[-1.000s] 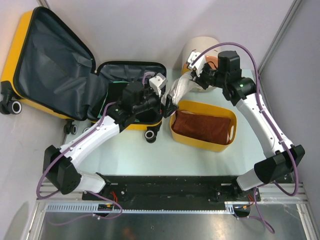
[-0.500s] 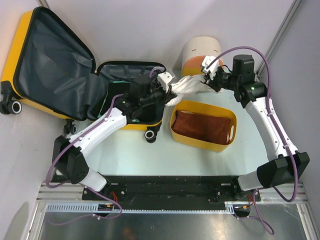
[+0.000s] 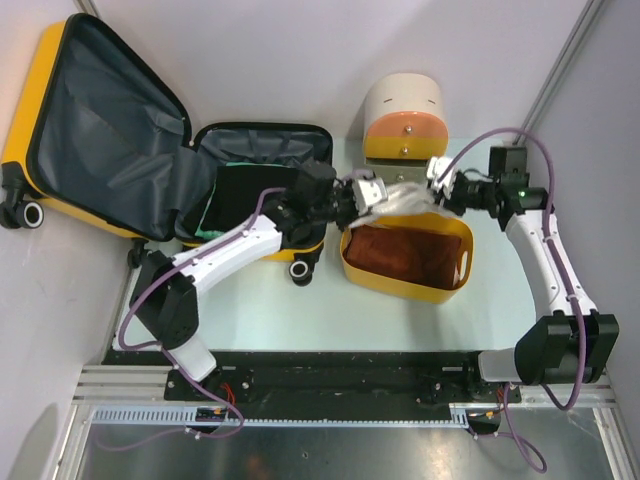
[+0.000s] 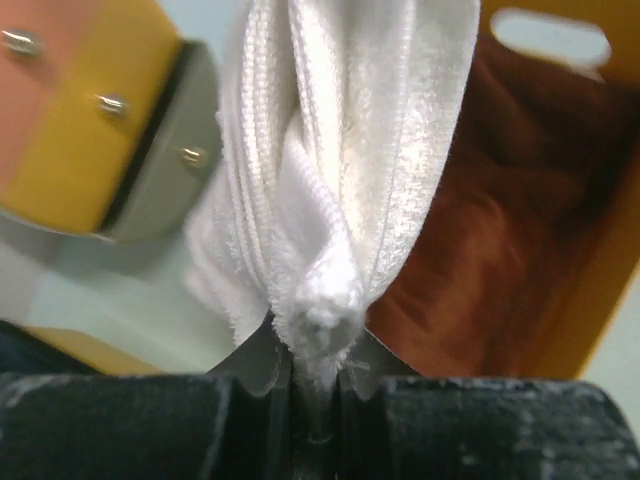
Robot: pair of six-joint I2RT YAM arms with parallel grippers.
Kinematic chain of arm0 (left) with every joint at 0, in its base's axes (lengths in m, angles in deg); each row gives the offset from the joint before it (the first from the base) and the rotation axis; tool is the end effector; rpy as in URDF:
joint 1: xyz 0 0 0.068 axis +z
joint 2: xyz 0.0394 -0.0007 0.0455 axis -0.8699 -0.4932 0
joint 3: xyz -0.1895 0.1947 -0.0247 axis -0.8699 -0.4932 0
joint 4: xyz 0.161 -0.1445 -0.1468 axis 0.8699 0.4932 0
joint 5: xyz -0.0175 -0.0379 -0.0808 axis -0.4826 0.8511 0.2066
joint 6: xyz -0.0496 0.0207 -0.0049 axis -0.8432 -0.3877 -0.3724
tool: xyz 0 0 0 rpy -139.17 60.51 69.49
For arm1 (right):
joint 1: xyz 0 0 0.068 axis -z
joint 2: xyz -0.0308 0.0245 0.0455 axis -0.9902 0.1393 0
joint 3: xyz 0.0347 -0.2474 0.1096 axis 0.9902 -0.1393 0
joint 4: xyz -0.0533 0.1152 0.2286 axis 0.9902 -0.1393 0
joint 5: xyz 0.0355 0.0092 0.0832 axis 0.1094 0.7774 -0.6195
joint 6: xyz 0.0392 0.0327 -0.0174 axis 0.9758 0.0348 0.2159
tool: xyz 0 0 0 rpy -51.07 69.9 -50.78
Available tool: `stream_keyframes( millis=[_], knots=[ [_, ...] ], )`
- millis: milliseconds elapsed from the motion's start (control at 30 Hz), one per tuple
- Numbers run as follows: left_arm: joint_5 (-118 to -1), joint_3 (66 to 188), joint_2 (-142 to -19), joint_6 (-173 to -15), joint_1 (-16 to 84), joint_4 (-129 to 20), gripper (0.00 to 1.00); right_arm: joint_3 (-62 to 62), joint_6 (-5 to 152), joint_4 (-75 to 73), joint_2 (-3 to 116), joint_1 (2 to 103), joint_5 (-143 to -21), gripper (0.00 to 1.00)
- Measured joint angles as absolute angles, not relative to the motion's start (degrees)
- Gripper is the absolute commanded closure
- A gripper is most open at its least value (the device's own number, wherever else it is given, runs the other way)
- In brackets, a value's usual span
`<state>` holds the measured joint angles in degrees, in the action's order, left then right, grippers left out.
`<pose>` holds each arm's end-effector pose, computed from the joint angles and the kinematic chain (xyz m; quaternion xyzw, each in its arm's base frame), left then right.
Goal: Open, take out, and arrange the luggage
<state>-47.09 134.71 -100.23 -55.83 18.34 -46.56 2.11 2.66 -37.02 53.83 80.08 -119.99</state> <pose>0.2846 -0.2741 0.3333 0.5415 0.6113 -0.2201 0.5335 0.2901 0.0353 0.3705 -0.5936 0.5974 0.0882 0.5319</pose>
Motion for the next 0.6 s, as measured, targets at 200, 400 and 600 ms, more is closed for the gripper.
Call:
stream_keyframes(
  millis=[200,400,600],
  knots=[
    [-48.0,126.7,-102.0,-48.8,14.3,-44.0,0.99,-11.4,-5.7,-43.2,52.3,79.2,-119.2,1.00],
    [-47.8,126.2,-105.1,-45.1,13.9,-42.6,0.80,-15.9,-11.9,-45.7,52.8,78.4,-117.1,1.00],
    [-44.8,126.2,-104.9,-43.7,13.9,-41.1,0.40,-15.9,-18.6,-50.8,52.8,78.2,-116.2,0.72]
  ],
)
